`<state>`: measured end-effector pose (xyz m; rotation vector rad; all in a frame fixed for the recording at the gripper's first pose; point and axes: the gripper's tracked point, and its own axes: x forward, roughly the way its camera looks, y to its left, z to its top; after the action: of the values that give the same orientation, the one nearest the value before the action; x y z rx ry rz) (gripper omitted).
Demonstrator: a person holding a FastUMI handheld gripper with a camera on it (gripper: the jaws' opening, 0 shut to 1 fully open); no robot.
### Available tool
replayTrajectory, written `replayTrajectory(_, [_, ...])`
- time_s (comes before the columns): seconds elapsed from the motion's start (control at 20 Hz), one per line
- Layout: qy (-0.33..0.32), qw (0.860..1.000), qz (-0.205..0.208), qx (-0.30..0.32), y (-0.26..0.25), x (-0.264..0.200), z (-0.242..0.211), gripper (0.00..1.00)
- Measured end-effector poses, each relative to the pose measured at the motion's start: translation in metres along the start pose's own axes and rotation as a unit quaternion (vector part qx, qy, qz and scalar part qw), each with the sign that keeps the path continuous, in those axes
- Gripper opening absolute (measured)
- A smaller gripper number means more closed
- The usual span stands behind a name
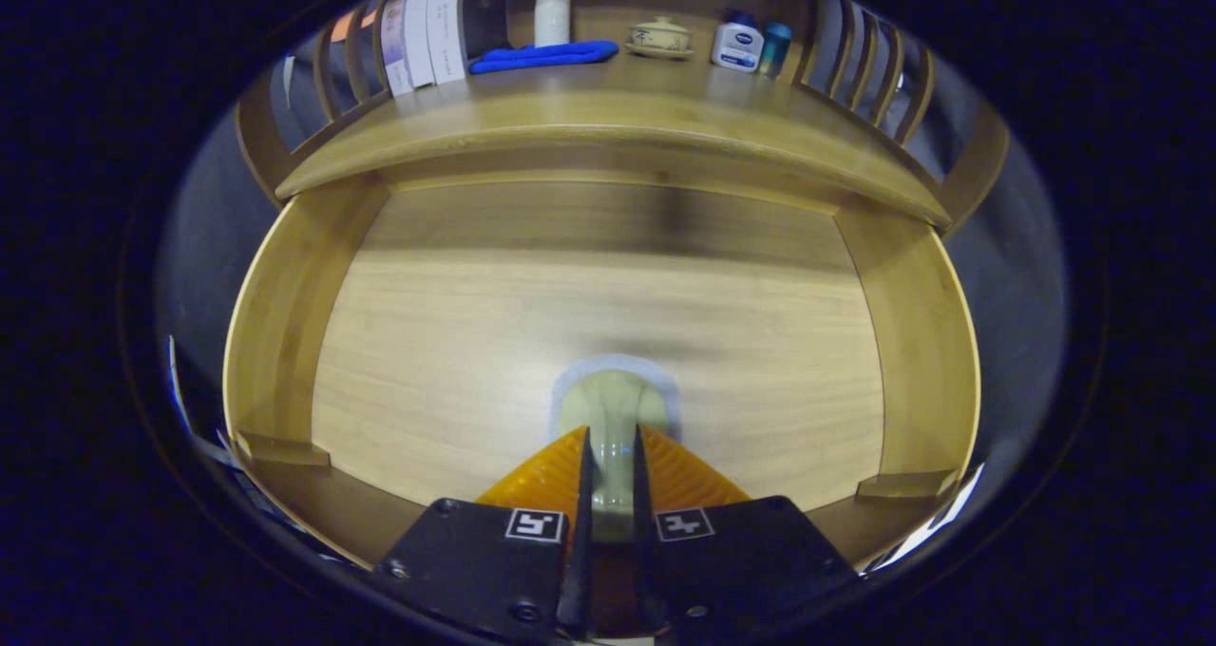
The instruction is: Pull open the drawer, take out the items inside it, and place them on the countertop above the cabinet.
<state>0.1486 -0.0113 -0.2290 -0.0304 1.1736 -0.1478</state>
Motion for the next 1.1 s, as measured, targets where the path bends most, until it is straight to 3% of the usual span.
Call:
replayTrajectory(0.1, [-0.009,1.000,0.002,-0.001,0.002,-0.003,0.002,0.19])
replayTrajectory(0.75, [-0.098,0.995,-0.006,0.000,-0.006,-0.063,0.058,0.18])
replayTrajectory(1.1, [-0.138,0.990,-0.026,0.002,-0.008,-0.093,0.127,0.18])
